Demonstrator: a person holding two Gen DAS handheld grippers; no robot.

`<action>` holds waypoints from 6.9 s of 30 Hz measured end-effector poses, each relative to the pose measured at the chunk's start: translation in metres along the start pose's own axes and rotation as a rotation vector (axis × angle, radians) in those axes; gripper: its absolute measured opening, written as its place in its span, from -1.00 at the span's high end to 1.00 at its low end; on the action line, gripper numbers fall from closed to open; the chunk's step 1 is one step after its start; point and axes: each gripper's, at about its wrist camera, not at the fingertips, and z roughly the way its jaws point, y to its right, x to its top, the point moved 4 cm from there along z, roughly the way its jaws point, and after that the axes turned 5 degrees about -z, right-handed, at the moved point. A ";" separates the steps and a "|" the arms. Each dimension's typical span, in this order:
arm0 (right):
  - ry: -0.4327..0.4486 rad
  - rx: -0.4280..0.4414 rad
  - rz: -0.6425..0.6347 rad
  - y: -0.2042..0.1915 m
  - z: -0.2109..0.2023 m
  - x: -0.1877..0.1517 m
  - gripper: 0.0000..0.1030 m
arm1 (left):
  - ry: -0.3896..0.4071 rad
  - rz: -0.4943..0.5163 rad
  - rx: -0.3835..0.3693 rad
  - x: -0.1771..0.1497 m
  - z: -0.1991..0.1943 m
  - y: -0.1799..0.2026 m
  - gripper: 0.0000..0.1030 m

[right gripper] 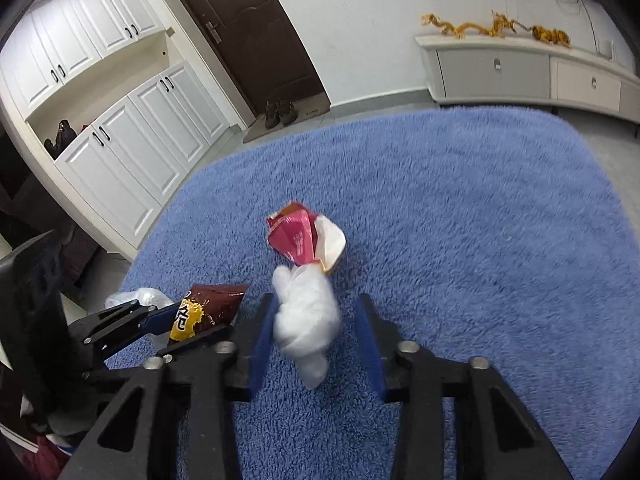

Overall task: Collect trash
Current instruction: 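Grasp the brown chip bag with the left tool while the right tool grasps the white tissue, then carry both items over the bin and open both tools to drop them, then move both tools back over the last trash on the rug, then grasp the clear plastic bag with the left tool while the right tool grasps the pink wrapper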

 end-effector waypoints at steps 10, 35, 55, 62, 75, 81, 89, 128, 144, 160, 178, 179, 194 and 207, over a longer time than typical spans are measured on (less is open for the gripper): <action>0.084 -0.030 0.006 -0.009 -0.080 -0.022 0.54 | 0.075 -0.004 -0.046 -0.009 -0.056 0.017 0.47; 0.349 -0.198 0.039 -0.016 -0.309 -0.121 0.54 | 0.266 0.159 -0.116 -0.050 -0.209 0.149 0.47; 0.399 -0.378 0.401 0.159 -0.356 -0.212 0.53 | 0.074 0.398 -0.184 -0.043 -0.120 0.335 0.42; 0.347 -0.400 0.543 0.225 -0.350 -0.253 0.51 | -0.051 0.437 -0.236 -0.053 -0.052 0.403 0.42; 0.271 -0.435 0.702 0.288 -0.326 -0.291 0.32 | -0.238 0.411 -0.371 -0.059 0.039 0.492 -0.06; 0.270 -0.467 0.740 0.294 -0.328 -0.301 -0.08 | -0.249 0.385 -0.378 -0.058 0.045 0.500 -0.15; 0.286 -0.507 0.724 0.280 -0.343 -0.299 -0.18 | -0.168 0.366 -0.264 -0.058 0.027 0.486 -0.15; 0.502 -0.569 0.263 0.067 -0.408 -0.199 -0.50 | 0.424 0.153 0.014 -0.046 -0.220 0.316 -0.41; 0.492 -0.570 0.096 -0.002 -0.381 -0.158 -0.51 | 0.451 -0.022 0.068 -0.043 -0.250 0.216 -0.42; 0.505 -0.457 -0.057 -0.054 -0.352 -0.070 -0.51 | 0.504 -0.245 0.282 0.006 -0.264 0.035 -0.42; 0.294 -0.231 -0.152 -0.056 -0.164 0.019 -0.56 | 0.287 -0.279 0.150 -0.011 -0.143 -0.071 -0.42; 0.269 -0.221 -0.148 -0.051 -0.147 0.020 -0.56 | 0.269 -0.272 0.140 -0.011 -0.134 -0.070 -0.42; 0.063 -0.109 -0.148 -0.017 0.023 0.039 -0.56 | 0.055 -0.303 0.072 -0.035 -0.048 -0.090 -0.41; 0.002 -0.093 -0.237 -0.036 0.043 0.028 0.30 | 0.042 -0.226 0.045 -0.029 -0.040 -0.071 0.32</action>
